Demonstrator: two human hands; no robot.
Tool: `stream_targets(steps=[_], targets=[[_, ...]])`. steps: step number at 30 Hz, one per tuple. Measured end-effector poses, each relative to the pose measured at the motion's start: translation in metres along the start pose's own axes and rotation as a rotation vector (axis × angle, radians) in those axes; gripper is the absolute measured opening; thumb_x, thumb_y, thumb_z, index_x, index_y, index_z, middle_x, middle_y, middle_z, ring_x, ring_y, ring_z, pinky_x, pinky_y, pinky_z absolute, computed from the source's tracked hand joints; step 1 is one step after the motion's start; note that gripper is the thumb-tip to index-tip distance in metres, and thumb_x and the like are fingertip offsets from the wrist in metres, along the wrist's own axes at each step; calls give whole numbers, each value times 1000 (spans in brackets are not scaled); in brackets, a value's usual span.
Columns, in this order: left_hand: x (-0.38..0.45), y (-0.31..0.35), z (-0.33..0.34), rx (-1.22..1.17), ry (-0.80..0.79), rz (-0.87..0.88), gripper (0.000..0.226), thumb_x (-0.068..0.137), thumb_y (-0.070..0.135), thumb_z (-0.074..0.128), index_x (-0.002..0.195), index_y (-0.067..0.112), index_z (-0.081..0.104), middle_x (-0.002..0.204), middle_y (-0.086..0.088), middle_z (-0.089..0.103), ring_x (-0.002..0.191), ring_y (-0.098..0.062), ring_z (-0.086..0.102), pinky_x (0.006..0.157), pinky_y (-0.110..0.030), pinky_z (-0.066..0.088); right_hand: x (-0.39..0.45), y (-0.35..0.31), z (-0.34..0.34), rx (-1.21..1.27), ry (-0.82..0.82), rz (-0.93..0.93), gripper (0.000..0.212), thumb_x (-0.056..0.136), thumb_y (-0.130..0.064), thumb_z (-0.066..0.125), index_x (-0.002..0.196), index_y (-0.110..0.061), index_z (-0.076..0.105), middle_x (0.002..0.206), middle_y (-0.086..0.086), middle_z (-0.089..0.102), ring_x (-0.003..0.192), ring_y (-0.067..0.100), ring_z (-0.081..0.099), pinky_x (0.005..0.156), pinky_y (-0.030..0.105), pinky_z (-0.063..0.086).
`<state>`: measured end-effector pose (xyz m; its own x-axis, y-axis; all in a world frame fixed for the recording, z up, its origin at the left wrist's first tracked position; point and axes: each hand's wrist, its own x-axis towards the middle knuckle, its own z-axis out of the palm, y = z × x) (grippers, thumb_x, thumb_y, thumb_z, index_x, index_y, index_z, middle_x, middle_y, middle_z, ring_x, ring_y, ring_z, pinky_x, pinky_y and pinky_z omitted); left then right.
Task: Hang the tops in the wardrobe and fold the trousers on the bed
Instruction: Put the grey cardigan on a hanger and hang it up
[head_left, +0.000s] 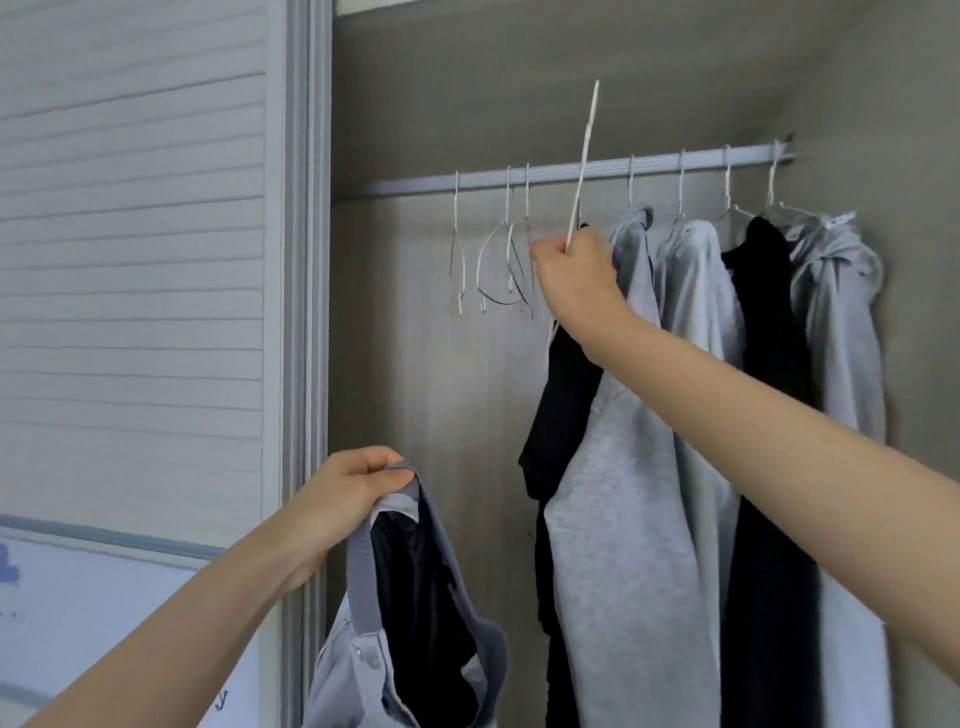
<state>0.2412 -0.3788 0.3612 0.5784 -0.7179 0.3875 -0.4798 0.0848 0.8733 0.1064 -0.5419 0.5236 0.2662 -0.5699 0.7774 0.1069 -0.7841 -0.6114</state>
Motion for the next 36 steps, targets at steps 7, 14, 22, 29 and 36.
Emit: stream_targets(steps=[7, 14, 22, 29, 36], targets=[[-60, -5, 31, 155, -14, 103, 19, 97, 15, 56, 81, 12, 65, 75, -6, 65, 71, -14, 58, 70, -29, 42, -131, -21, -80, 72, -169, 49, 16, 95, -28, 52, 106, -18, 45, 92, -8, 46, 76, 2, 46, 70, 15, 41], [-82, -38, 38, 558, 201, 169, 15, 98, 21, 53, 84, 18, 57, 73, -4, 62, 74, -27, 59, 71, -39, 46, -208, -19, -159, 420, -540, 459, 15, 93, -16, 57, 97, -26, 47, 110, 13, 64, 108, 32, 64, 86, 58, 51], [-99, -48, 50, 463, 133, -1, 22, 95, 14, 55, 74, 18, 59, 72, -4, 63, 77, -27, 58, 71, -34, 41, -255, 15, -242, 511, -917, 690, 23, 94, -36, 51, 114, -26, 57, 88, 15, 56, 80, 29, 57, 72, 42, 41], [-108, -34, 69, 604, 198, -20, 17, 96, 20, 56, 80, 21, 63, 76, 1, 63, 83, -25, 59, 74, -33, 43, -250, 37, -288, 706, -1073, 812, 24, 95, -32, 51, 117, -23, 52, 66, 2, 24, 53, 16, 25, 66, 38, 28], [-117, -19, 85, 493, 240, -10, 18, 95, 15, 57, 78, 16, 64, 76, -5, 63, 79, -25, 57, 67, -28, 40, -256, 47, -283, 683, -1104, 780, 23, 93, -30, 55, 114, -20, 54, 67, 3, 15, 56, 17, 20, 65, 37, 36]])
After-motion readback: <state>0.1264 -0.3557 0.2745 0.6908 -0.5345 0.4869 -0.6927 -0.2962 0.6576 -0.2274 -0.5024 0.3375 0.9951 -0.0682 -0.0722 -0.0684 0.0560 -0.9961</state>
